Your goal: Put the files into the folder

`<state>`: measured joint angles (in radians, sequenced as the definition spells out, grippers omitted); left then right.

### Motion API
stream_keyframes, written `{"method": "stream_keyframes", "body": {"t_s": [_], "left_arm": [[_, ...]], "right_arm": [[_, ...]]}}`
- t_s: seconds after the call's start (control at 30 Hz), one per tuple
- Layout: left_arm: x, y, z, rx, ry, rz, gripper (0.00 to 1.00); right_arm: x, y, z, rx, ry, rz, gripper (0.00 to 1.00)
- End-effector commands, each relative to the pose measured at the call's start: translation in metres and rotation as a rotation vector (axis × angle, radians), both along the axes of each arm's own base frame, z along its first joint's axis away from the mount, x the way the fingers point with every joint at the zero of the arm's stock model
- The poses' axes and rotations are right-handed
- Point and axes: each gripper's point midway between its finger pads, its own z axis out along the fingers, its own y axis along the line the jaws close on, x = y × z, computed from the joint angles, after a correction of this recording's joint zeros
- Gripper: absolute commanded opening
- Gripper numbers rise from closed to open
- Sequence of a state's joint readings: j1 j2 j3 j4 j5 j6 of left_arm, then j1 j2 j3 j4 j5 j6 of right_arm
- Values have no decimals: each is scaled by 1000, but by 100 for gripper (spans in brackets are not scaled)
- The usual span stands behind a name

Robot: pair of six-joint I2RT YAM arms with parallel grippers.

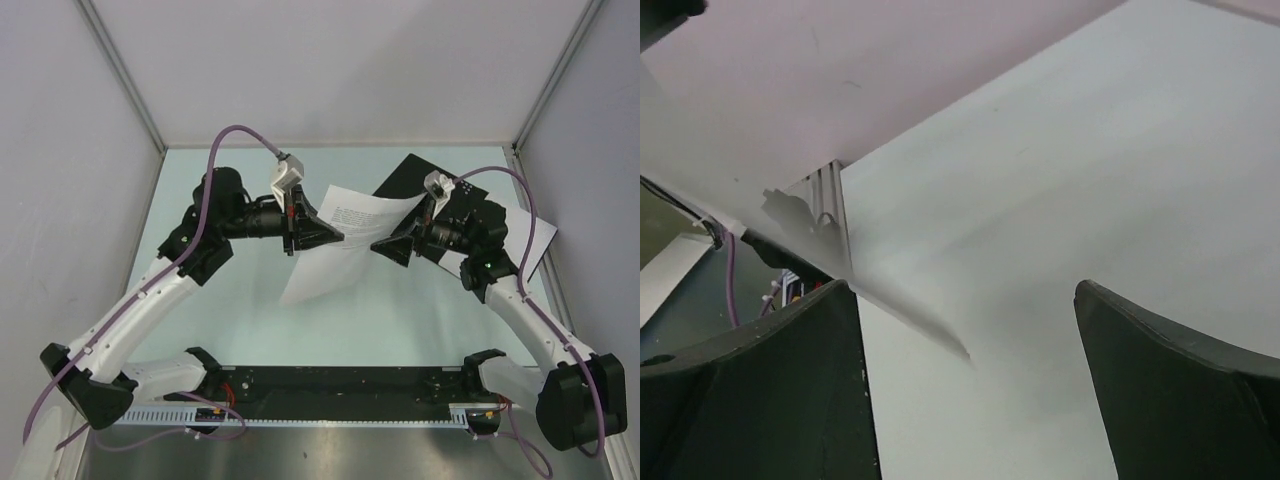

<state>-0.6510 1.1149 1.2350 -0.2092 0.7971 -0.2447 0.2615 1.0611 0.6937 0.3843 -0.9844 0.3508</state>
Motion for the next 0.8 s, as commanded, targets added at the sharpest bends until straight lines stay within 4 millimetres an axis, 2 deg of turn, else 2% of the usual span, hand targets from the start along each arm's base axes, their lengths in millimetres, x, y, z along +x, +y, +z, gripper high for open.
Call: {"method": "stream_keyframes", "body": {"t_s": [0.0,0.07,0.17,0.23,0.37,0.4,0.43,0.47,0.5,0.57,0.6,0.63,0.67,0.7,0.73,0.77], "left_arm": [[-29,-2,34,-103,-26,-177,0],[-26,-4,33,-101,-16,-173,0],[-14,-6,29,-91,0,-144,0],[-6,-9,27,-87,15,-133,0],[5,-15,24,-92,31,-138,0],[7,-16,23,-90,34,-140,0],[10,-17,22,-87,35,-137,0],[19,-19,17,-80,49,-121,0],[23,-19,17,-80,47,-109,0],[42,-19,8,-69,75,-56,2],[59,-19,5,-67,79,16,15],[72,-19,3,-63,77,69,30],[89,-17,-9,-22,87,146,47],[125,-15,-20,8,98,307,53],[143,-12,-28,25,113,397,59],[160,-10,-33,16,133,474,70]], "right_arm": [[-25,7,30,48,-145,77,99],[-33,8,37,67,-163,93,93],[-47,5,41,83,-161,109,73],[-50,2,39,83,-153,85,70],[-59,-4,49,110,-167,72,61],[-60,-5,49,113,-161,74,49],[-59,-6,49,119,-139,70,44],[-57,-7,49,122,-127,59,38],[-55,-8,48,124,-116,45,25],[-45,-13,41,120,-47,-14,11],[-29,-26,37,120,-11,-98,0],[-20,-35,26,109,63,-153,0],[-10,-45,21,106,95,-219,0],[9,-68,16,104,125,-336,0],[13,-78,3,90,200,-377,0],[22,-95,-4,90,237,-443,0]]}}
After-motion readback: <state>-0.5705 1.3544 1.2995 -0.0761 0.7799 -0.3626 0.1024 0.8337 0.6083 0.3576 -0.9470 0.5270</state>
